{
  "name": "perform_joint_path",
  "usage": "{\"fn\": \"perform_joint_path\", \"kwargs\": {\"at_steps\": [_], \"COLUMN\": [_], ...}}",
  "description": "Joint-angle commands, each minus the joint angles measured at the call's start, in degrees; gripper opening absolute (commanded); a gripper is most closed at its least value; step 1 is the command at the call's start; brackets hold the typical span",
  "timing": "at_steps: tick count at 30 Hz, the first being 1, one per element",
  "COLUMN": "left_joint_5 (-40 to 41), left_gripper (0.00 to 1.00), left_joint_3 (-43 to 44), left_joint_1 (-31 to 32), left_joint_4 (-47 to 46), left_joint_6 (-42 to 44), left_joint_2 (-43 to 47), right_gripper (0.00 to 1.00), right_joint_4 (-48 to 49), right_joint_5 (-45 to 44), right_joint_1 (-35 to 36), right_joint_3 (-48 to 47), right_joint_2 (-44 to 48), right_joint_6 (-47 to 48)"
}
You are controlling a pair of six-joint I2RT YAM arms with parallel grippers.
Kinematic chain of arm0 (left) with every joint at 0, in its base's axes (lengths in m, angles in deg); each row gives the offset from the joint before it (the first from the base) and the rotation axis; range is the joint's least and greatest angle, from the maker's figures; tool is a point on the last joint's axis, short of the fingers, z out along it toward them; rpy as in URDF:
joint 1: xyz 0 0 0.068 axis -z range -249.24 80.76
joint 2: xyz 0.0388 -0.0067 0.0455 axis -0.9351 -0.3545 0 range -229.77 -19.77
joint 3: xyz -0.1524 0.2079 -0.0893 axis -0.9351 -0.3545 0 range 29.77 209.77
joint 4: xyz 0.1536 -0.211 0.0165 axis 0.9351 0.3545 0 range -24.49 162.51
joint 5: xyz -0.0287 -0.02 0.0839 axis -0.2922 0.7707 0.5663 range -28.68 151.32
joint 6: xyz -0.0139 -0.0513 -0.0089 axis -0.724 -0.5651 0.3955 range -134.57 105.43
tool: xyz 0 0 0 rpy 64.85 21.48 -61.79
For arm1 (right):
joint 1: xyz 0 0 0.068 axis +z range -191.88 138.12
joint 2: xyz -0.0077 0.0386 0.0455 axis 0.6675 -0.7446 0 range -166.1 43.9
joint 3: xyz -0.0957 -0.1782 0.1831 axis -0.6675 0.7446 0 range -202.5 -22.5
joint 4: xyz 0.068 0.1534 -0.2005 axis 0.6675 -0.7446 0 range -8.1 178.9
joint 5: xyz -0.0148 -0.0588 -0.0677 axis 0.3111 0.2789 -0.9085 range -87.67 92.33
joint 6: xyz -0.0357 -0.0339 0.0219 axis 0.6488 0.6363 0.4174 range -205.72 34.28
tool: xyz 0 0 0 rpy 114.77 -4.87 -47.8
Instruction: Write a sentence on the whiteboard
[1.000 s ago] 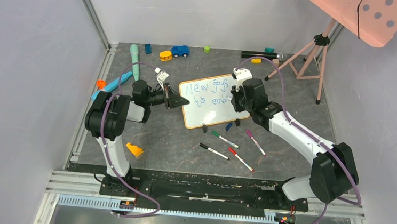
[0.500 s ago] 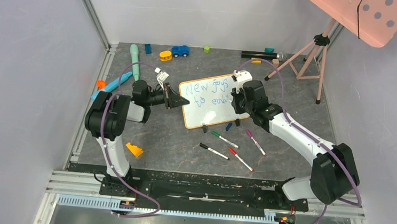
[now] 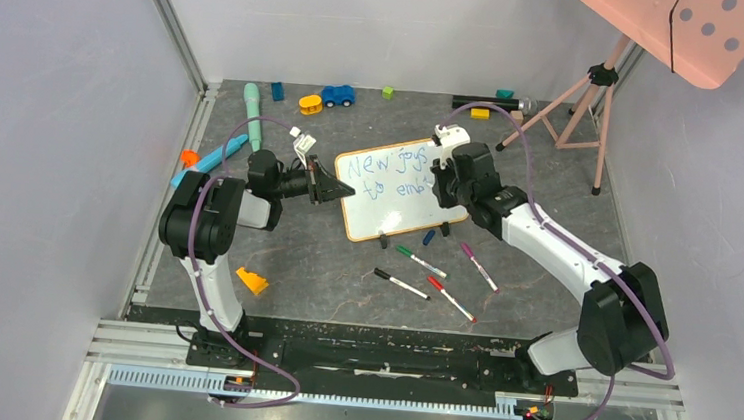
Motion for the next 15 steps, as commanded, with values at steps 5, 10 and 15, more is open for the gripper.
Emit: {"fn": "perform_joint_path", "kwargs": {"at_steps": [5, 10, 15], "left_joint_5": [-0.6, -0.6, -0.6], "left_gripper": [0.02, 0.02, 0.02], "left_joint_3": [-0.2, 0.2, 0.7], "left_joint_1": [0.1, 0.1, 0.1], "left_joint_4": [-1.2, -0.8, 0.0], "left_joint_6": [6.4, 6.5, 6.6], "left_joint_2": [-1.7, -1.7, -2.0], "right_gripper": [0.0, 0.0, 0.0], "right_joint_4": [3.4, 3.3, 3.2], "right_joint_5": [-3.5, -3.2, -1.0], "right_joint_1": [-1.1, -1.3, -1.4], "right_joint_3": [-3.8, -3.5, -2.3], "right_joint_2": [-1.7, -0.7, 2.5], "right_joint_6": [0.9, 0.7, 0.7]}}
